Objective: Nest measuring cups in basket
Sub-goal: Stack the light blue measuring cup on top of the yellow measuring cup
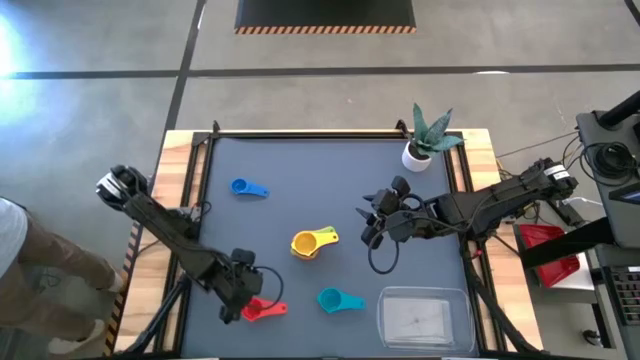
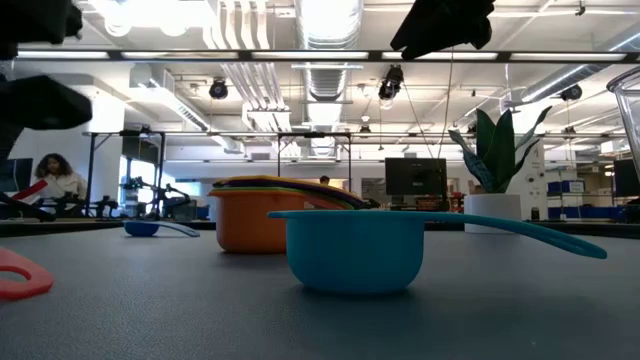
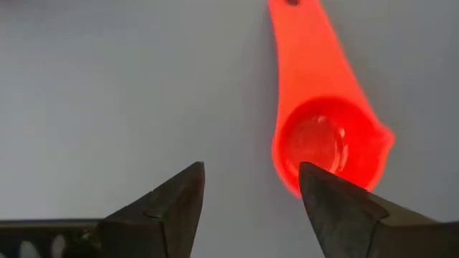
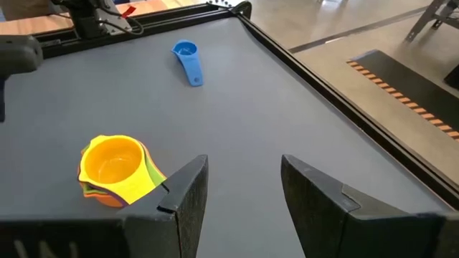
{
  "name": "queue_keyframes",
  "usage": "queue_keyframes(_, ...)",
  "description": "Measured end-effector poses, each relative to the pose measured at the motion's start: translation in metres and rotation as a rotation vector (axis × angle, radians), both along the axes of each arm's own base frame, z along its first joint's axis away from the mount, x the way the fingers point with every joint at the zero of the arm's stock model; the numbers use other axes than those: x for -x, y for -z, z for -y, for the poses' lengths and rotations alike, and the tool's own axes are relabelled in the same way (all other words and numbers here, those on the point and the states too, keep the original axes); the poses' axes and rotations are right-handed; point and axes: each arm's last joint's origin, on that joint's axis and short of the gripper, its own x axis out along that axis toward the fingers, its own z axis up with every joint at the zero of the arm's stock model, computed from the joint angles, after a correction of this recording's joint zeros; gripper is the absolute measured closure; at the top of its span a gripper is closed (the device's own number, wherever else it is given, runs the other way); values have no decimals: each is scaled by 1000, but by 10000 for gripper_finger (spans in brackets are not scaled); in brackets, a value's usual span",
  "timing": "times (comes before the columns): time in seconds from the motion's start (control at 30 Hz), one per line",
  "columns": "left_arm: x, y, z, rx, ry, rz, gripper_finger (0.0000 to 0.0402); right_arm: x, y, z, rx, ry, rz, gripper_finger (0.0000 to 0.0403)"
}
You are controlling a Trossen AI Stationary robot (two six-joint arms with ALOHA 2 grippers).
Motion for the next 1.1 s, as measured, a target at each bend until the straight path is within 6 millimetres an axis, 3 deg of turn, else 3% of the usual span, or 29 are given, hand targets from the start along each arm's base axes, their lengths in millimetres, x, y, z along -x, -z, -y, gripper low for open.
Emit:
queue_keyframes(0.47, -48, -40, 11, -84, 64, 314, 168, 0, 0, 0, -2, -3, -1, 236)
queue_keyframes(0.8, -93, -33, 14, -135, 110, 359, 168, 0, 1, -3, -28, -41, -10, 236)
queue_keyframes(0.93, -94, -38, 13, -159, 100, 380, 168, 1, 2, -14, -70, -134, -26, 236)
queue_keyframes(1.1, -76, -59, -3, -159, 36, 481, 168, -7, 18, -44, -82, -252, -63, 236)
